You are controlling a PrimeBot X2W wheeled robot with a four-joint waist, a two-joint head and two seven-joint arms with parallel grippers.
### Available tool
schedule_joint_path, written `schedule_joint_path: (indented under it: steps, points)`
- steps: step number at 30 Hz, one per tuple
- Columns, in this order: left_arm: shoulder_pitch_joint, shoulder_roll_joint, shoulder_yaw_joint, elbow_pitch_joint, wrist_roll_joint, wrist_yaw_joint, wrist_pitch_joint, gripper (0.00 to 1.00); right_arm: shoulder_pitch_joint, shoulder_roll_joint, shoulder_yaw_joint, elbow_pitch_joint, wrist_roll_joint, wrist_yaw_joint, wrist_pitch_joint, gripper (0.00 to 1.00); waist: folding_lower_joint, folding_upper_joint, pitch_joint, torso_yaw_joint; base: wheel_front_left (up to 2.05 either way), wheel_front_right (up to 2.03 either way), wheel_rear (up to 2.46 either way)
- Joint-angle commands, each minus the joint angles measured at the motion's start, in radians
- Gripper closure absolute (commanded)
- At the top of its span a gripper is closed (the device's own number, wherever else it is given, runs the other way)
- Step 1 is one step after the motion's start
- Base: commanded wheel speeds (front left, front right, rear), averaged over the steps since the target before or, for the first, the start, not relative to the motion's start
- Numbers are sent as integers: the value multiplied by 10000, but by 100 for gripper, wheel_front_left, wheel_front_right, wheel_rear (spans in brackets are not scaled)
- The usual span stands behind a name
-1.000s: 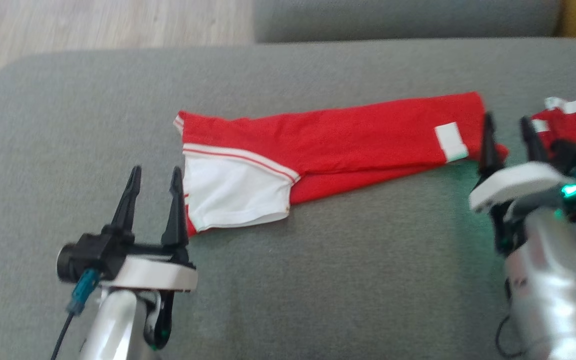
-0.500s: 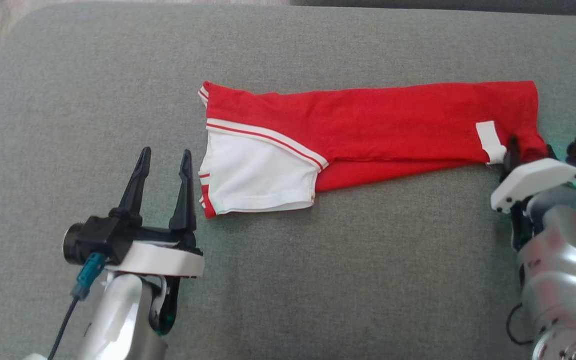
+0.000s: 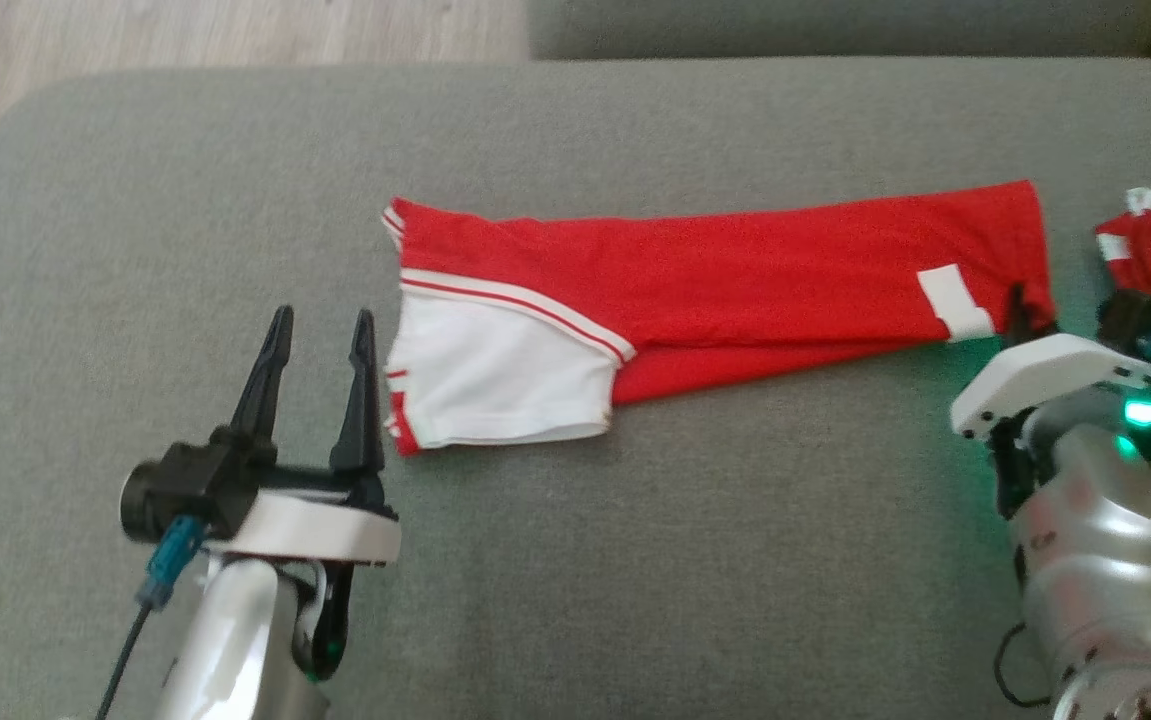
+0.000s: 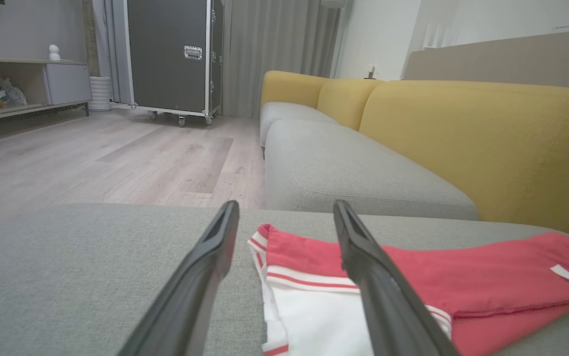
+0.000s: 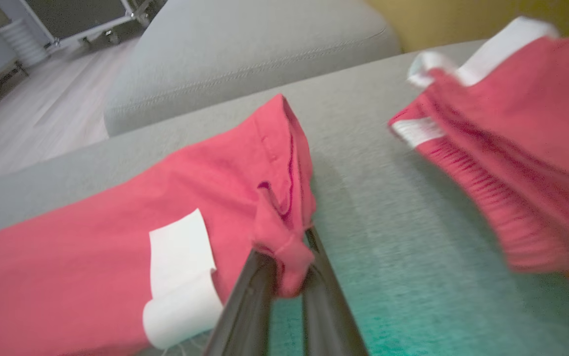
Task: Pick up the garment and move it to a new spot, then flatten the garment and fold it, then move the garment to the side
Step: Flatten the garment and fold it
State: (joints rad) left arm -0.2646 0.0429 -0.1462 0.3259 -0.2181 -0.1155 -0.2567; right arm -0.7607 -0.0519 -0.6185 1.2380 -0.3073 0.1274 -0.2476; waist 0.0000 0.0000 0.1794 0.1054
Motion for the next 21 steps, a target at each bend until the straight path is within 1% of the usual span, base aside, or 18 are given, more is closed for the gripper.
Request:
schedule_joint_path:
  steps: [1,4,7,9,12,16,19,21]
  points:
    - [-12,75,392,-263,85,-4,-51,0,-55,15,237,-461,136,33,-133,100,0,0,-286,-244,0,0,0]
    - [175,75,441,-259,121,-8,-51,0,540,16,289,-1351,487,33,-137,100,0,0,-648,-464,0,0,0]
    - [348,74,455,-264,132,-12,-51,0,1221,16,219,-2289,569,33,-138,100,0,0,-960,-625,0,0,0]
    - [454,74,439,-286,127,-5,-51,0,1572,16,197,-2698,557,33,-139,100,0,0,-1120,-690,0,0,0]
    - [574,74,415,-303,113,21,-51,0,1831,16,351,-2855,694,33,-139,100,0,0,-1282,-735,0,0,0]
    - [665,74,388,-297,110,23,-51,0,1830,16,844,-2842,1175,33,-140,100,0,0,-1414,-701,0,0,0]
    - [711,74,411,-331,143,22,-51,0,1792,16,1546,-2825,1686,33,-140,100,0,0,-1532,-595,0,0,0]
    - [751,74,457,-355,176,28,-51,0,1776,16,2211,-2868,2124,33,-140,100,0,0,-1624,-518,0,0,0]
